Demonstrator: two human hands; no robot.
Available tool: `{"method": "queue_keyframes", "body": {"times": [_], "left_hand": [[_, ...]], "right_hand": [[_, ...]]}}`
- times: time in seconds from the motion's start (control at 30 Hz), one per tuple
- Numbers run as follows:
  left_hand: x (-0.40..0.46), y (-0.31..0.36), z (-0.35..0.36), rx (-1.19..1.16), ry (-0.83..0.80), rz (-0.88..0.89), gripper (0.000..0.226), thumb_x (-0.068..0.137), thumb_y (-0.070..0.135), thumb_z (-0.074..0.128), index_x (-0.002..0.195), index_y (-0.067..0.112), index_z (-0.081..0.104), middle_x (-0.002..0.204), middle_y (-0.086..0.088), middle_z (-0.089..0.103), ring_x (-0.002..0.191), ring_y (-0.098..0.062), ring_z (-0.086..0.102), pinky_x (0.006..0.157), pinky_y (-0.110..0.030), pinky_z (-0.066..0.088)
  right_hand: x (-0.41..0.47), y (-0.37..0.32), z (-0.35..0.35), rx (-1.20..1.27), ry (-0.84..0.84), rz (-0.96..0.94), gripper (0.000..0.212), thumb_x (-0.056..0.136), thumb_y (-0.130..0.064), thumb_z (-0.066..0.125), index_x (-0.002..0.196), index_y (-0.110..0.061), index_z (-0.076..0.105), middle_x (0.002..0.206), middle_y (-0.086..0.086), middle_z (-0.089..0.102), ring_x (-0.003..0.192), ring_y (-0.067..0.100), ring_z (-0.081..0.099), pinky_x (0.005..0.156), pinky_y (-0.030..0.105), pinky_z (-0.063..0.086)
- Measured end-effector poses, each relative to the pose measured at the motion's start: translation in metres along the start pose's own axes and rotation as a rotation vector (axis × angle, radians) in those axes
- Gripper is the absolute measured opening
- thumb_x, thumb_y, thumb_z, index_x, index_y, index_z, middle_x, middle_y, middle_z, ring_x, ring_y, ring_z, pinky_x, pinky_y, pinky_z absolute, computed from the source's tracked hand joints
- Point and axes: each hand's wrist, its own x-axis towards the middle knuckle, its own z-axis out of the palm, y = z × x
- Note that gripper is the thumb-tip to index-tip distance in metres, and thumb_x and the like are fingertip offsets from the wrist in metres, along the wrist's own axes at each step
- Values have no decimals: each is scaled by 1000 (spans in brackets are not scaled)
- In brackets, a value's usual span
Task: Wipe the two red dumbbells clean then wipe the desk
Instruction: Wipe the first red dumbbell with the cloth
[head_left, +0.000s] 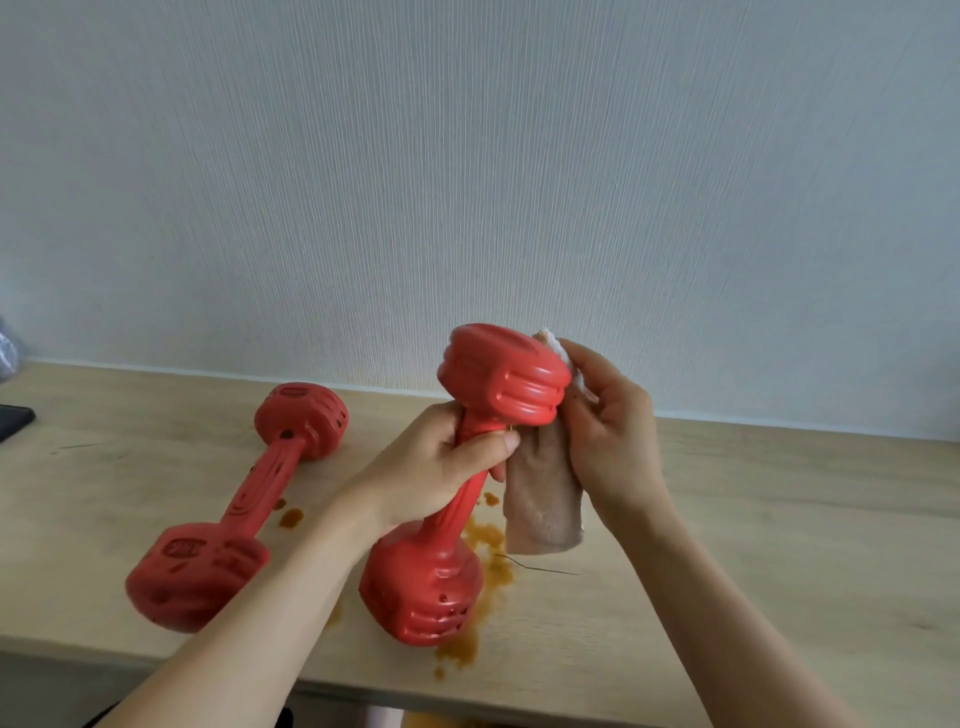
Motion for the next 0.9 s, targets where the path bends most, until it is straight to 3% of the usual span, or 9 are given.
{"method": "queue_keyframes", "body": {"times": [0.07,0.17,0.33,0.4,0.47,0.53,0.67,0.8,0.9], "left_hand": [[1,0,0,68,74,13,33,73,47,64,88,18,65,72,17,65,73,4,60,71,-11,45],[-3,2,-2,282,224,77,20,73,49,64,82,32,58,69,24,63,67,7,57,62,-7,40],[-3,7,9,279,275,56,32,85,25,59,60,13,43,46,9,36,46,-4,35,47,-14,28],[-1,5,7,207,283,47,35,77,35,57,64,4,48,51,-3,41,53,-9,42,52,-21,32],[0,4,4,157,333,20,42,70,42,56,71,0,56,58,-17,51,59,-16,49,57,-26,37],[1,3,1,141,399,-22,30,73,35,58,68,5,60,55,-6,59,57,-9,53,55,-21,37],[3,1,-3,168,451,-63,26,86,17,59,61,18,59,49,18,60,51,2,54,51,-11,37],[-1,0,-4,113,410,-39,22,73,29,54,61,11,59,53,7,59,54,-5,53,55,-19,39],[-3,2,-4,88,393,-21,22,72,28,54,61,9,58,53,5,58,54,-6,53,56,-18,39]], "right_hand": [[-2,1,-5,-2,26,27,24,97,-6,49,105,-17,68,91,1,73,86,13,69,78,30,55],[-6,-1,-8,-33,58,32,23,97,-8,49,110,-13,67,89,2,73,83,15,69,74,26,54],[-14,-8,3,-117,128,-9,17,96,-18,53,108,-24,63,92,-6,70,82,10,66,74,28,53],[-17,-6,6,-181,164,-41,15,96,-21,54,107,-28,61,96,-7,67,85,8,64,76,28,51],[-22,-7,7,-284,191,-127,20,94,-19,54,108,-33,58,104,-9,63,93,3,59,79,16,45],[-27,-10,11,-392,199,-272,23,90,-19,54,110,-30,60,109,-11,57,98,0,56,80,11,42],[-32,-11,22,-579,150,-510,23,93,-20,50,115,-24,58,109,2,58,93,25,59,73,34,49],[-21,-1,16,-506,180,-356,24,91,-14,48,110,-20,62,100,-4,55,88,9,58,72,32,48],[-19,0,15,-515,201,-339,23,92,-13,49,106,-12,67,97,0,57,86,16,59,70,38,49]]}}
